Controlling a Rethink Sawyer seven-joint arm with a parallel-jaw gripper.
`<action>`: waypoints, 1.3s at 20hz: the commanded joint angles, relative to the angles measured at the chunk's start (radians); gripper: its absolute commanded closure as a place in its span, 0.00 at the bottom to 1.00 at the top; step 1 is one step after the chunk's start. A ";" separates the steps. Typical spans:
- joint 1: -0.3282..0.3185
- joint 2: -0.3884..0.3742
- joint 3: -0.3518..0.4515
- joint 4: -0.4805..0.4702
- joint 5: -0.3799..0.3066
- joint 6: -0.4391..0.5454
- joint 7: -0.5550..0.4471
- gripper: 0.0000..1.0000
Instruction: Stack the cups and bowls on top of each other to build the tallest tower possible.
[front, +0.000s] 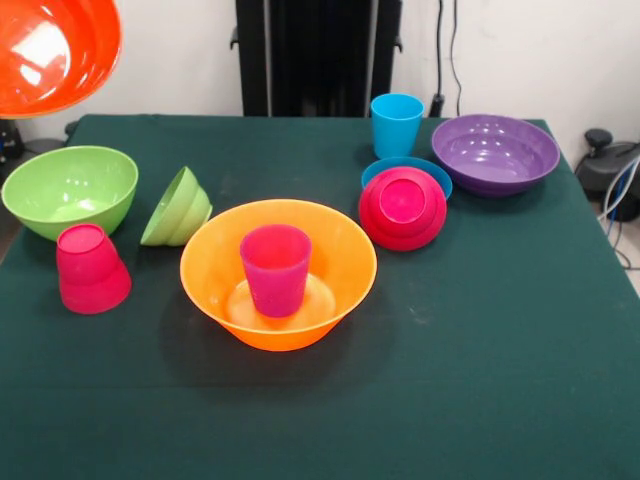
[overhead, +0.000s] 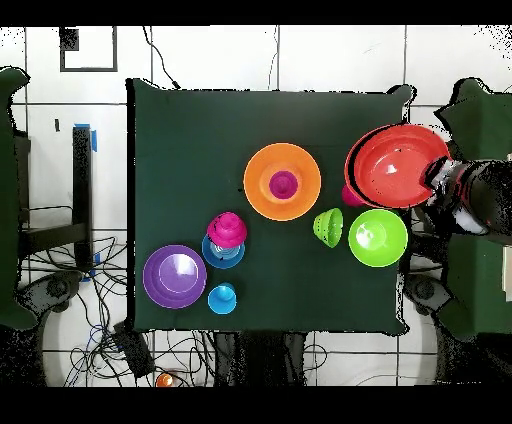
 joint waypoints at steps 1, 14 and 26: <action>0.075 0.063 -0.012 -0.158 -0.146 0.418 -0.318 1.00; 0.078 0.249 0.056 -0.217 -0.052 0.099 -0.173 1.00; 0.059 0.267 0.082 -0.133 0.030 -0.092 -0.103 1.00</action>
